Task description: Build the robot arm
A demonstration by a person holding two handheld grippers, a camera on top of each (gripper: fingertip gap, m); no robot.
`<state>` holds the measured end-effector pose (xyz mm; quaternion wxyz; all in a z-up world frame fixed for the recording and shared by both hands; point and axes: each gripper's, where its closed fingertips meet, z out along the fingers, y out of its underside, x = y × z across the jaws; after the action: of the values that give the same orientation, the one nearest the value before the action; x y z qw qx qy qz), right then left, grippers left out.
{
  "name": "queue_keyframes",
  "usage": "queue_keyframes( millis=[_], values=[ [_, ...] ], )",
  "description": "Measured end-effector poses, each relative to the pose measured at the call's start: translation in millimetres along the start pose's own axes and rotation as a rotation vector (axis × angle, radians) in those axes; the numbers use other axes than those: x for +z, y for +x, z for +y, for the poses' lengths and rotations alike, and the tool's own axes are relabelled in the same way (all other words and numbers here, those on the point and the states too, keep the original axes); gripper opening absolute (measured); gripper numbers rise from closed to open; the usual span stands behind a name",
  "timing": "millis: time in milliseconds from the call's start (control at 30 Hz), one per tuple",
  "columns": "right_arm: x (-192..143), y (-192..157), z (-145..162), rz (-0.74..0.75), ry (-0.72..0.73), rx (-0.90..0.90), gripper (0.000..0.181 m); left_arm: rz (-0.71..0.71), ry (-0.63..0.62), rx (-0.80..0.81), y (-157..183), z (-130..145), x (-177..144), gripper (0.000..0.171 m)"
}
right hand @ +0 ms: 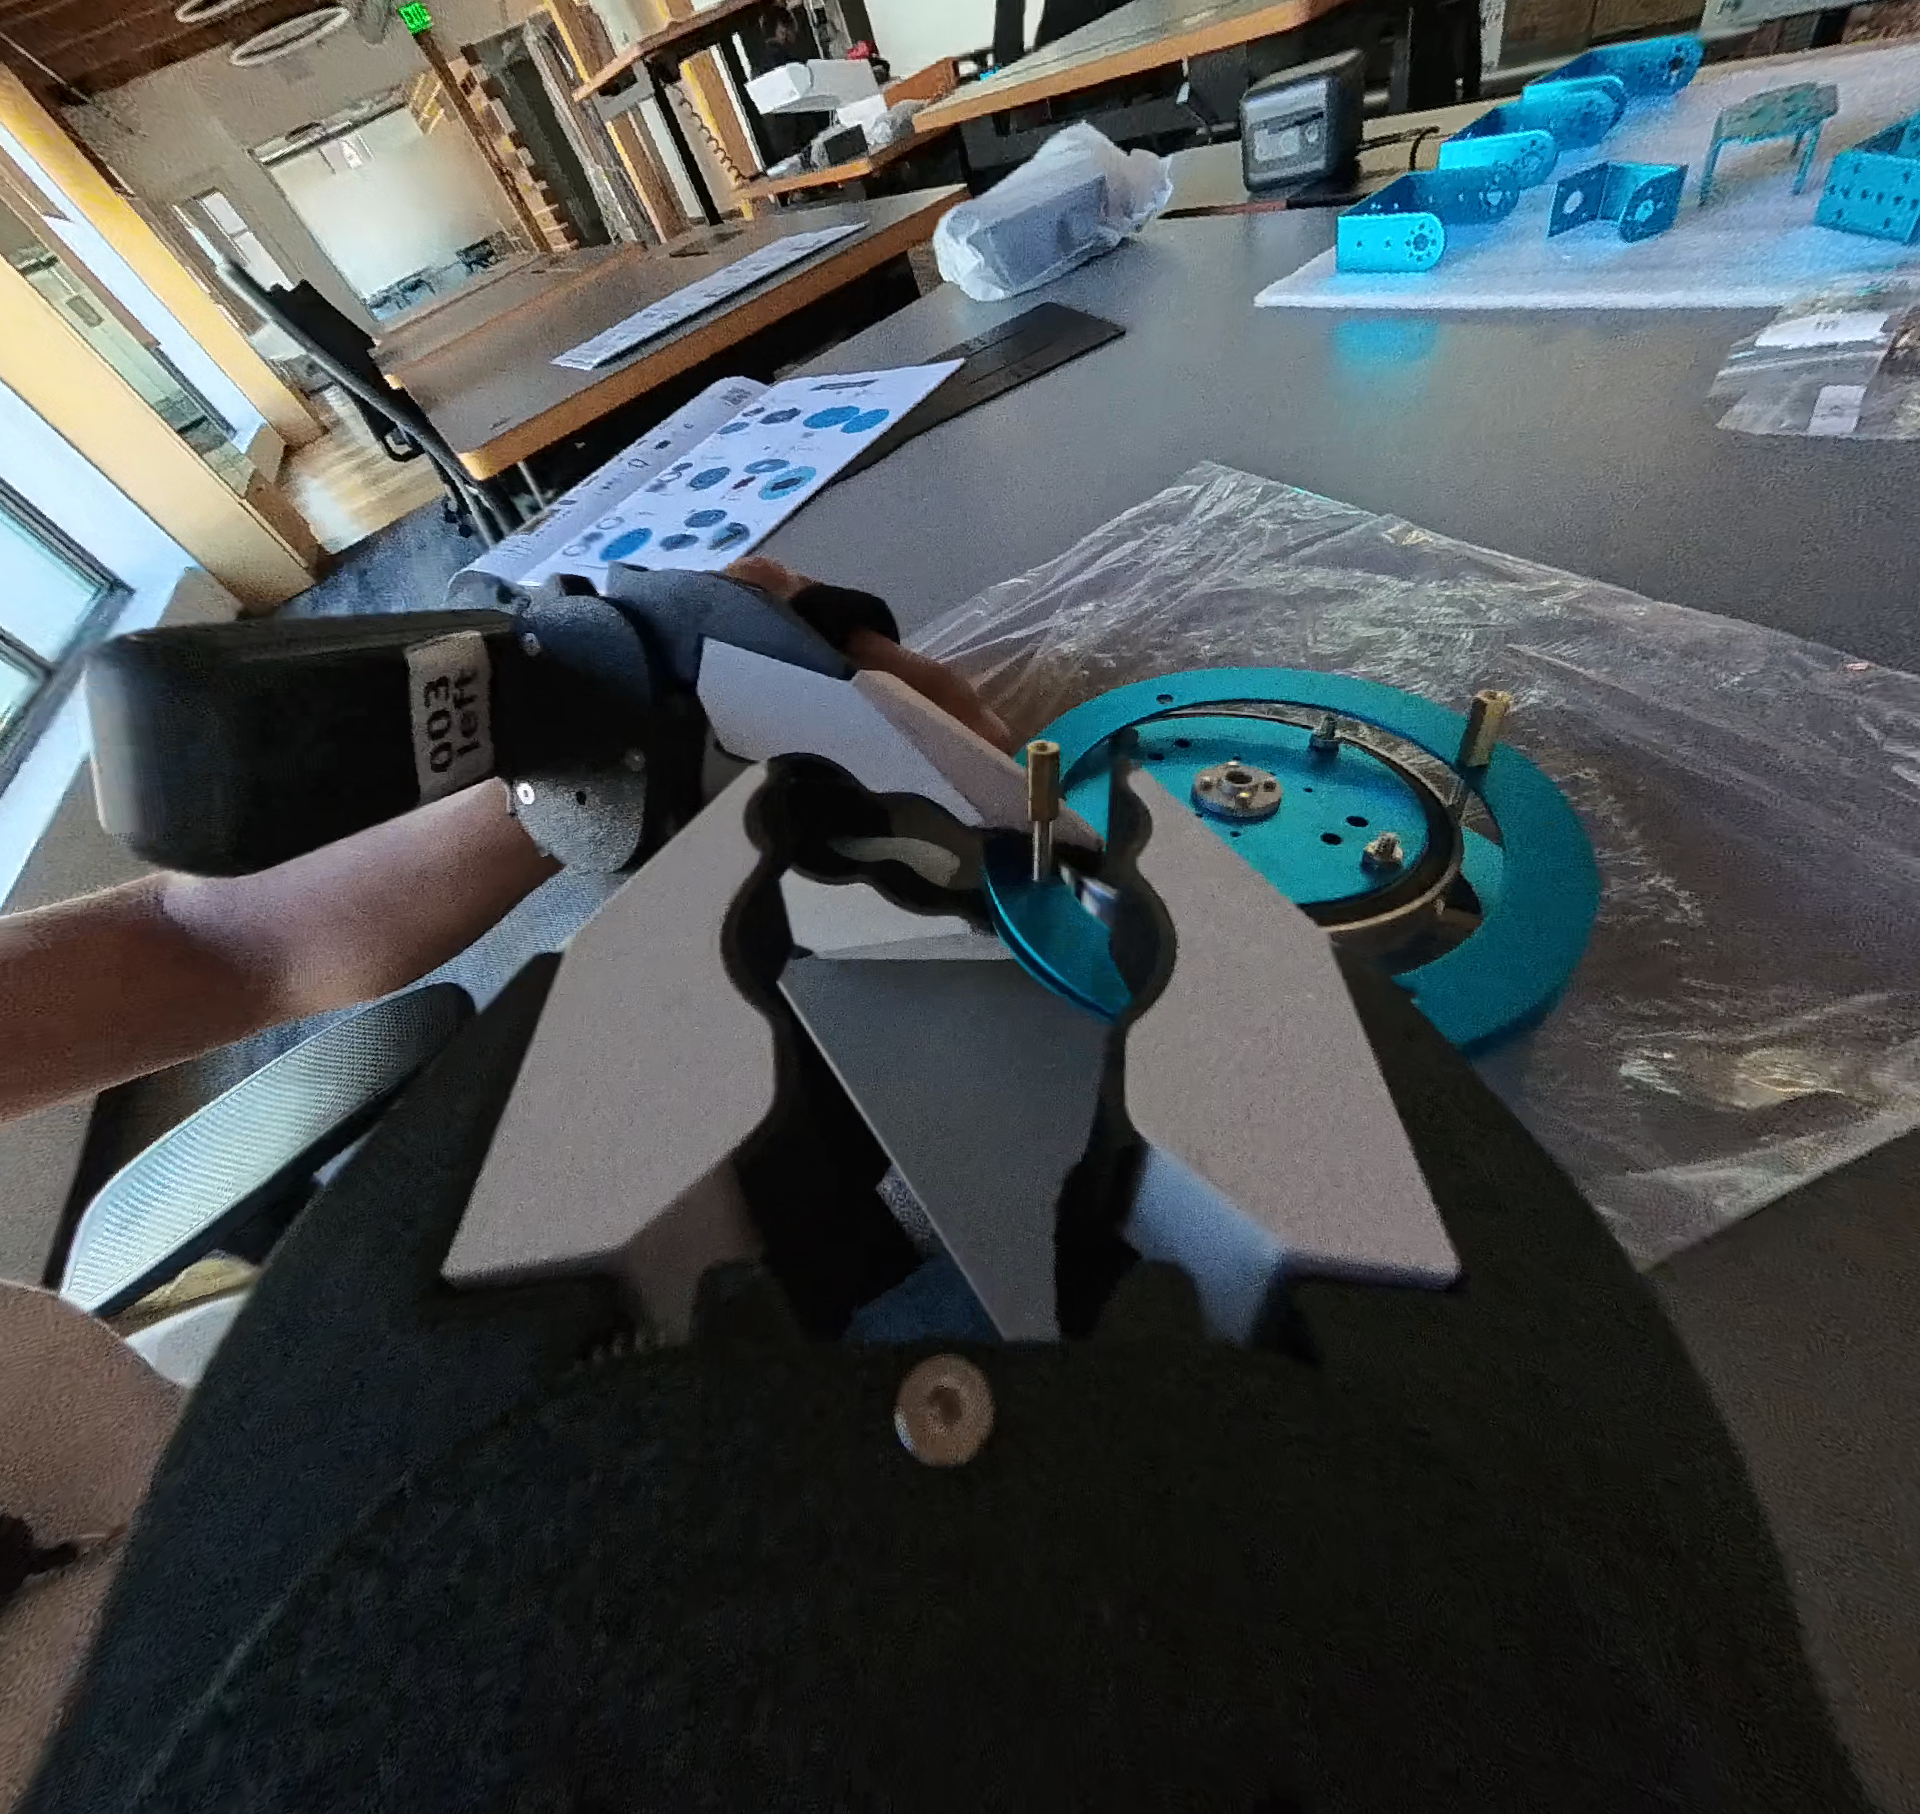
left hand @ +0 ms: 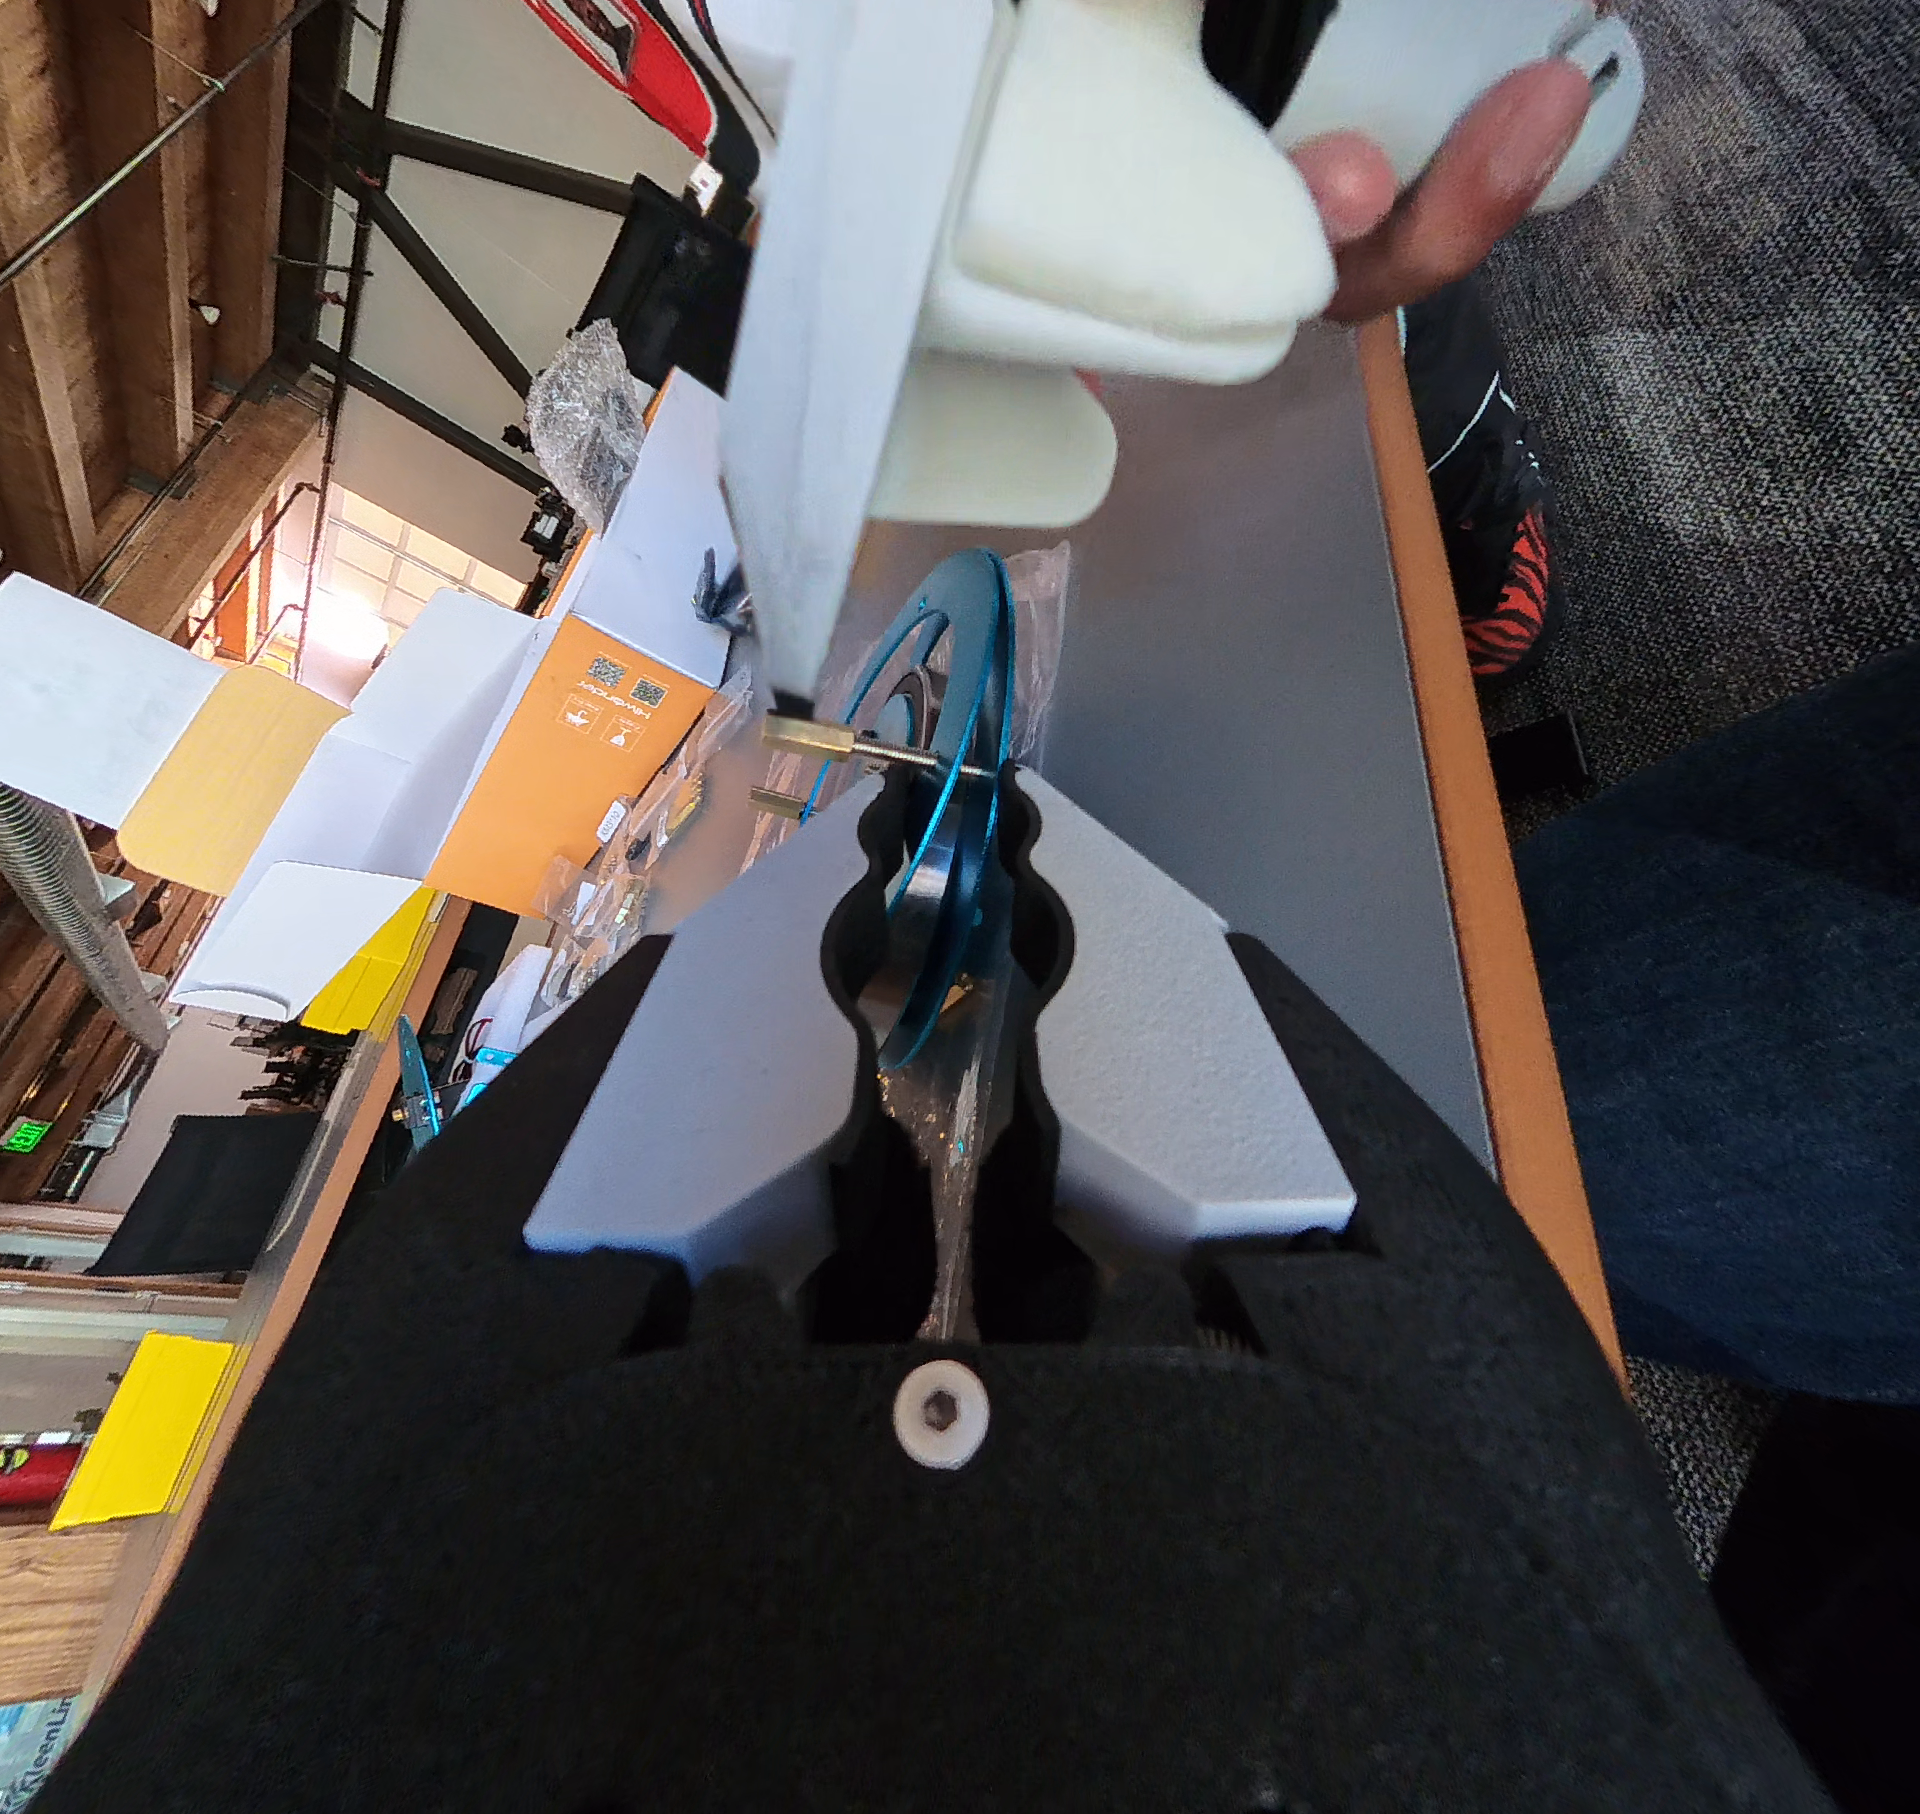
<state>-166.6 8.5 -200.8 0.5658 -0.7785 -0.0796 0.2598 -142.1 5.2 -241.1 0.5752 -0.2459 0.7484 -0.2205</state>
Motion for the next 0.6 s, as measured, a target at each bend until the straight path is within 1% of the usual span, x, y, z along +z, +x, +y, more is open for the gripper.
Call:
queue_keyframes(
  millis=[67,133,167,200,233,267,333,400,433,500,567,600],
  values=[
    [6,-9,3,-0.067,0.0,0.036,0.058,0.001,0.0,-0.004,0,0,0,0.017],
    [2,-11,4,-0.071,-0.001,0.042,0.06,0.007,0.003,-0.004,1,0,0,0.018],
    [-2,-11,6,-0.071,-0.017,0.021,0.056,0.007,0.003,0.001,1,0,0,0.017],
    [-7,-18,7,-0.121,-0.026,-0.014,0.028,0.002,0.0,0.002,0,0,0,0.017],
    [-13,-23,2,-0.153,-0.001,-0.004,0.026,0.001,-0.002,-0.003,0,0,0,0.018],
    [-18,-19,-5,-0.14,0.029,0.021,0.032,0.001,-0.003,-0.007,-1,1,0,0.017],
    [-22,-3,-6,-0.069,0.012,0.013,0.039,0.0,-0.006,0.005,0,1,0,0.017],
    [-20,11,-4,-0.013,-0.05,-0.055,0.04,-0.002,-0.008,0.015,1,1,1,0.018],
    [-17,15,-5,-0.009,-0.075,-0.079,0.037,-0.001,-0.007,0.013,1,1,1,0.018],
    [-8,16,-1,-0.083,-0.159,-0.11,0.031,0.0,-0.006,0.009,1,1,1,0.018],
    [0,17,4,-0.133,-0.235,-0.099,0.029,-0.001,-0.007,0.013,1,1,1,0.018],
    [3,15,3,-0.155,-0.26,-0.11,0.025,-0.001,-0.006,0.014,1,1,0,0.018]
  ],
)
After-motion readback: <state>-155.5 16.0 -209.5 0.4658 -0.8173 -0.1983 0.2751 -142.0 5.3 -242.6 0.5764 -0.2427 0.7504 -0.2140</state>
